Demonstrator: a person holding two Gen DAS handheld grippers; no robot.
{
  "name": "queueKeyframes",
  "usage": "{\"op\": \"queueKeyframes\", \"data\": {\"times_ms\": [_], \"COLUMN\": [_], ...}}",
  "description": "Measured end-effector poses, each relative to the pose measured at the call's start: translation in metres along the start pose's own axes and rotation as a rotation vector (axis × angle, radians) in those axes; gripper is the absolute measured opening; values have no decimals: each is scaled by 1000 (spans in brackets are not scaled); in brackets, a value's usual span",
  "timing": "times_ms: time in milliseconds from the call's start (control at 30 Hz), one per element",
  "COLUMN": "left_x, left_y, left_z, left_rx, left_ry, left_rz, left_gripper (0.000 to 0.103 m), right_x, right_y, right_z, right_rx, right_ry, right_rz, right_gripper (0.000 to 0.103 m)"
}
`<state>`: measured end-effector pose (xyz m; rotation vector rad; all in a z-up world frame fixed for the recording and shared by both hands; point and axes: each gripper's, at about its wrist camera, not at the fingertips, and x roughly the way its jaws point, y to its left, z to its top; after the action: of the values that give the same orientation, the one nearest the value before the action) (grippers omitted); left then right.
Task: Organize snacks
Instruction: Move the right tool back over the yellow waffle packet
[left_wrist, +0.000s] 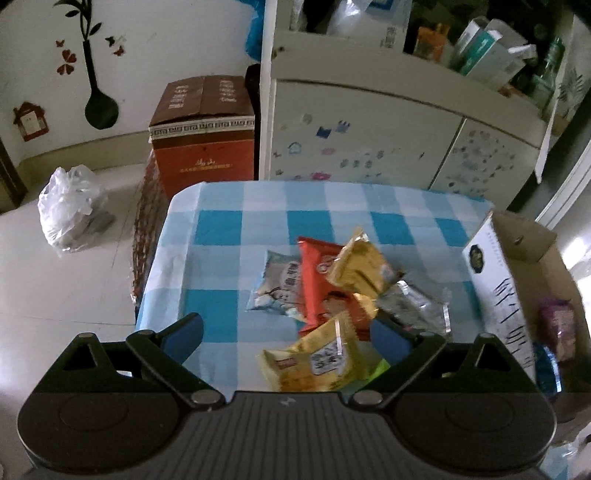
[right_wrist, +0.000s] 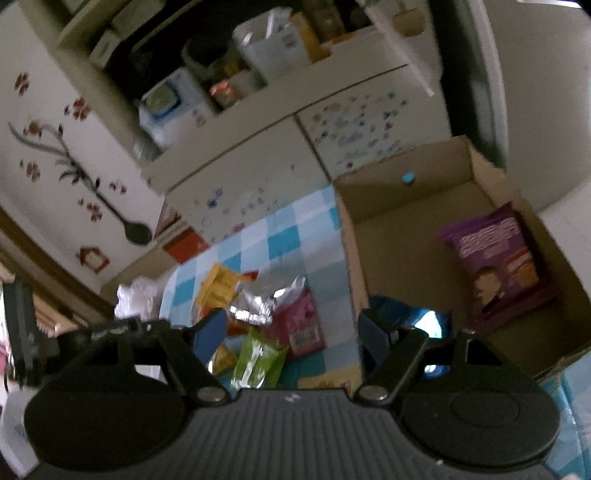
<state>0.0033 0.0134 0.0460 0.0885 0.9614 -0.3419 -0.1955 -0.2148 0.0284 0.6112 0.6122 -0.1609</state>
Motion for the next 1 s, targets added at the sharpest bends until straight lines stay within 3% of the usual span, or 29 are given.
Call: {"op": "queueKeyframes", "data": {"times_ms": [167,367,567,733,900,1000], "left_x": [18,40,53,67,76,75], "left_y": [3,-6,-17,-16,-1,9], "left_z": [-2,-7,-8,-14,-18,-23], "left_rx": [31,94,121,126,70,49], "left_ry": [34,66,84,119,153,177], "left_rz": [25,-6,-36,-11,-13,17], "left_gripper": [99,99,99,98,100,100], "right_x": [9,24,40,56,73,81], "right_y": [14,27,33,32,32,33], "right_z": [-20,-55,-80,-91,-96,-97], "right_rx": [-68,-122,-150,-167,-172,-178], "right_ry": [55,117,137,138,144,159], "right_rz": [23,-30,-146,-247,-325,-338], "right_gripper": [78,78,78,78,79,85]}}
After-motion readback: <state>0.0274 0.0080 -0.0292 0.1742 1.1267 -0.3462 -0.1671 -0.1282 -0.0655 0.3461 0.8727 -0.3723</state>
